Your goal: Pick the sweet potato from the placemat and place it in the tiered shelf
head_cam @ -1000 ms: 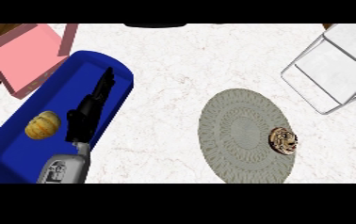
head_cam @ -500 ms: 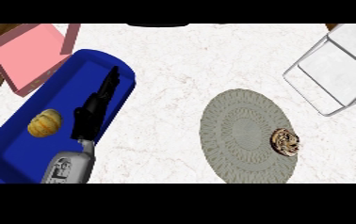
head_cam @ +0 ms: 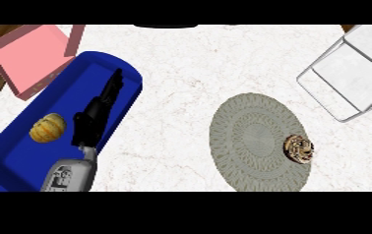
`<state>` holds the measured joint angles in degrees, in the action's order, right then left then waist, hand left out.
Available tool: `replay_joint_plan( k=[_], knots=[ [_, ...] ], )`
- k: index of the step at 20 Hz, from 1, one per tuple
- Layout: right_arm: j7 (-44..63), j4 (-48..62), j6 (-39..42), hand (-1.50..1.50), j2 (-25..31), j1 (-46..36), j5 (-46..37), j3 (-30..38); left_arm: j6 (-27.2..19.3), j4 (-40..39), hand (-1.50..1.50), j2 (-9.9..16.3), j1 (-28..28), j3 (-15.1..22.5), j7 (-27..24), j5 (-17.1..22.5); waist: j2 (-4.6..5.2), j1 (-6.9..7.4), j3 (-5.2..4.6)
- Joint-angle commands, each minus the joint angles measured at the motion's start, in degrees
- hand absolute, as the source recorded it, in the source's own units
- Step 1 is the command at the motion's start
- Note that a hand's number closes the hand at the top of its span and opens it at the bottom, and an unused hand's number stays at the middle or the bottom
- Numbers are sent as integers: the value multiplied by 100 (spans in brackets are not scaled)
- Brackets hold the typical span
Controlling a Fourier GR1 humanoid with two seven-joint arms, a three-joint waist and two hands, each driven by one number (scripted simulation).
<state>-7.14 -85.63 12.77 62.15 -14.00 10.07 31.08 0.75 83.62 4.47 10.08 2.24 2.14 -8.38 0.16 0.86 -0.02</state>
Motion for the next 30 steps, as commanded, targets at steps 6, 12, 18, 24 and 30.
replay_joint_plan(
  k=[6, 12, 18, 24, 30],
  knots=[
    [-894, 624, -1096, 150, -476, -1113, -1421, -1140, -123, -287, 0, -184, 28, 73, -259, -137, 21, 51, 0],
    [-1109, 1981, -1341, 150, -809, -2077, -1851, -1512, 256, 47, 0, 190, 262, -231, 188, 158, 17, 76, 1],
    [-1339, 2817, -565, 150, -1281, -2499, -716, -1046, -30, 177, 0, -53, 1, 65, 148, -156, 6, 39, 4],
    [-2394, 4173, -404, 150, -1291, -2954, -1049, -1097, -38, 325, 0, -188, -176, 206, 150, -193, 13, 44, 6],
    [-1881, 4557, -1808, 150, -1067, -3162, -2126, -1481, 52, -46, 0, -91, -34, 30, -95, -113, 41, 83, 0]
  ],
)
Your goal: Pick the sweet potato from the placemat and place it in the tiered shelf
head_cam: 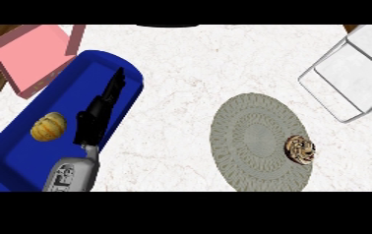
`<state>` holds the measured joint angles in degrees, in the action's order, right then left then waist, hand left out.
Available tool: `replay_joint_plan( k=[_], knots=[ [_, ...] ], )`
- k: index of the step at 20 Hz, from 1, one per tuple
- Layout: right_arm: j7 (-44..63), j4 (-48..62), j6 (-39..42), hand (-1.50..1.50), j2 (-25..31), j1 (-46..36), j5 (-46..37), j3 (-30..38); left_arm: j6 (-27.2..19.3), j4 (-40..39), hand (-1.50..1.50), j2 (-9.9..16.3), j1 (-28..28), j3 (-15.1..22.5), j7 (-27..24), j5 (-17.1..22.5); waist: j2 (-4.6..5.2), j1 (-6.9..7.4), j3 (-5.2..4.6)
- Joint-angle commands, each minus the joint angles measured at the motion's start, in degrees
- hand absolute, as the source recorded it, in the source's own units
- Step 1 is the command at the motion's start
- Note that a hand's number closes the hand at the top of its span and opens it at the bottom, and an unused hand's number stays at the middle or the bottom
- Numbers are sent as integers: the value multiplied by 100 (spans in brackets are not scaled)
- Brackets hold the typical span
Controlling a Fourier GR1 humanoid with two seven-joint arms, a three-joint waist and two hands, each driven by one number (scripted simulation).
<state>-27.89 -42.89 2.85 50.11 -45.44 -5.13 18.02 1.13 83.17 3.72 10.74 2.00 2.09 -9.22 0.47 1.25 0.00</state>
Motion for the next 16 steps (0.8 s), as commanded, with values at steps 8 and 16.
replay_joint_plan(
  k=[8, 16],
  knots=[
    [384, 1607, -375, -150, 478, -1017, -605, 35, 90, 3, 0, 108, 280, -167, 248, 86, 1, 34, 4],
    [-27, 2222, 451, -150, 428, -1103, -119, 440, 72, 141, 0, -47, -19, 1, 165, 56, 10, 55, 8]
  ],
)
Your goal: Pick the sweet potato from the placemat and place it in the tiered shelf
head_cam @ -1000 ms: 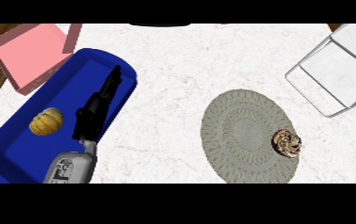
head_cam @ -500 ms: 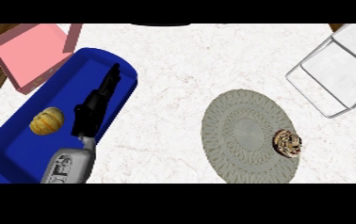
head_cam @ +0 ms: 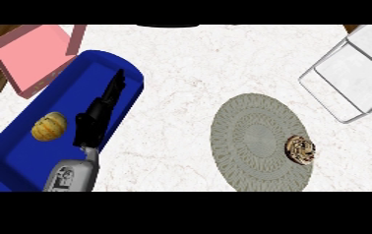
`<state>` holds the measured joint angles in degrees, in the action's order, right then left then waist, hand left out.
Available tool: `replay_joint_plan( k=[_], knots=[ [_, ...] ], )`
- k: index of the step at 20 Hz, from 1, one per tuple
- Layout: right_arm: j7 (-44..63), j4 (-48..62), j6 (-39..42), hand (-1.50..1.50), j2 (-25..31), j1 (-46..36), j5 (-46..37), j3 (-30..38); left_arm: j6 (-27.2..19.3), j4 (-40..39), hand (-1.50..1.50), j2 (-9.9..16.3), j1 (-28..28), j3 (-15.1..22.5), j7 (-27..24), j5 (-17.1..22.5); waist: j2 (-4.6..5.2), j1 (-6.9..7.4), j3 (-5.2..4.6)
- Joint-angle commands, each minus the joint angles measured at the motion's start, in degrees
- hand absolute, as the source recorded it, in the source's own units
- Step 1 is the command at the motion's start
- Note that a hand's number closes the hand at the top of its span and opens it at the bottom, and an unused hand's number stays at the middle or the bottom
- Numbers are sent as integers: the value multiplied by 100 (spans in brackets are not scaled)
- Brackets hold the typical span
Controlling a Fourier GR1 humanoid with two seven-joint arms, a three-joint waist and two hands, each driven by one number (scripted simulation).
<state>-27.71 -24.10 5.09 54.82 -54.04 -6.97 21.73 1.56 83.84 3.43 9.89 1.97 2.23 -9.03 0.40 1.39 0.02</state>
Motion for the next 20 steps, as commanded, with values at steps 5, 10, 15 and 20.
replay_joint_plan(
  k=[5, 10, 15, 20],
  knots=[
    [317, 228, 918, -150, 250, -459, 205, 103, -75, -175, 0, -39, 111, 1, -24, -101, -8, -28, 1],
    [700, 673, 1325, -150, 725, -556, 992, 926, -125, -169, 0, -34, -29, 38, -236, -185, -18, -68, 5],
    [1807, 949, 965, -150, 1271, -1201, 1206, 1210, -195, -218, 0, -175, 257, 69, -87, -182, 15, -6, 4],
    [2178, 1404, 1453, -150, 2188, -717, 1183, 1311, -27, -147, 0, -31, 232, -76, -88, -7, 58, 2, 22]
  ],
)
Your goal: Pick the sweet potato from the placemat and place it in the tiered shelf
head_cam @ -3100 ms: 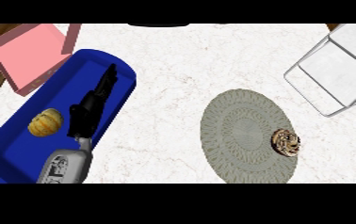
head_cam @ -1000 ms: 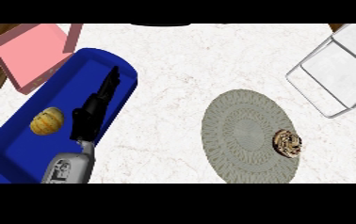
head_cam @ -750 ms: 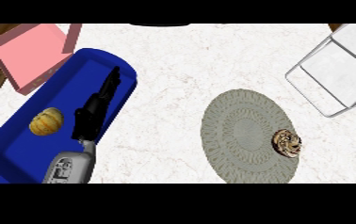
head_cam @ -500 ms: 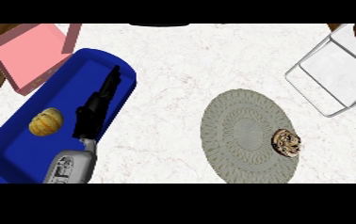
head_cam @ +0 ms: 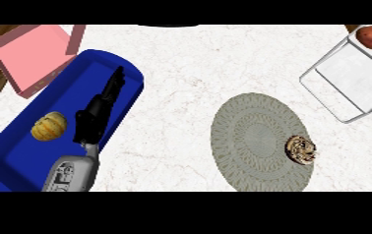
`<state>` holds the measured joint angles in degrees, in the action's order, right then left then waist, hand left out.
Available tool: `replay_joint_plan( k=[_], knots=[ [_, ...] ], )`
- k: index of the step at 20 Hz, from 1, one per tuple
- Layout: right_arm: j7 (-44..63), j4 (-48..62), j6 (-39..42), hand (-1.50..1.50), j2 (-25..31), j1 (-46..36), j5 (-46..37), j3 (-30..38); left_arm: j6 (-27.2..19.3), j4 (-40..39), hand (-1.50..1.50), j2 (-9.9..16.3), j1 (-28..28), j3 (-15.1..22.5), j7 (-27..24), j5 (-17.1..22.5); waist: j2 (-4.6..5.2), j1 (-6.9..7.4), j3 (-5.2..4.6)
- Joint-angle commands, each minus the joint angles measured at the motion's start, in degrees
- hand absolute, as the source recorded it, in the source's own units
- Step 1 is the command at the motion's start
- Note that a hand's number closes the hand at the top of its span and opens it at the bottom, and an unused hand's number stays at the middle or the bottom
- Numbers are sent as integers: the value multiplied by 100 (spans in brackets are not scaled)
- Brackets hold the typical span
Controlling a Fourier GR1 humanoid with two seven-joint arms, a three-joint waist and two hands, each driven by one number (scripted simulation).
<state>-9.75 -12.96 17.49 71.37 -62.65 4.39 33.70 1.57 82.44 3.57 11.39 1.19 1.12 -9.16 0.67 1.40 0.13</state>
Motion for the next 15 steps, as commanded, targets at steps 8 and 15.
replay_joint_plan(
  k=[8, 15],
  knots=[
    [75, 611, 1228, -150, 1038, 1122, -157, -27, -56, -79, 0, -85, 109, -21, -16, 20, 62, -69, 45],
    [-384, 785, 1806, -150, 1345, 1698, -162, 20, 81, 43, 0, 110, -148, -185, -72, 161, 58, -77, 77]
  ],
)
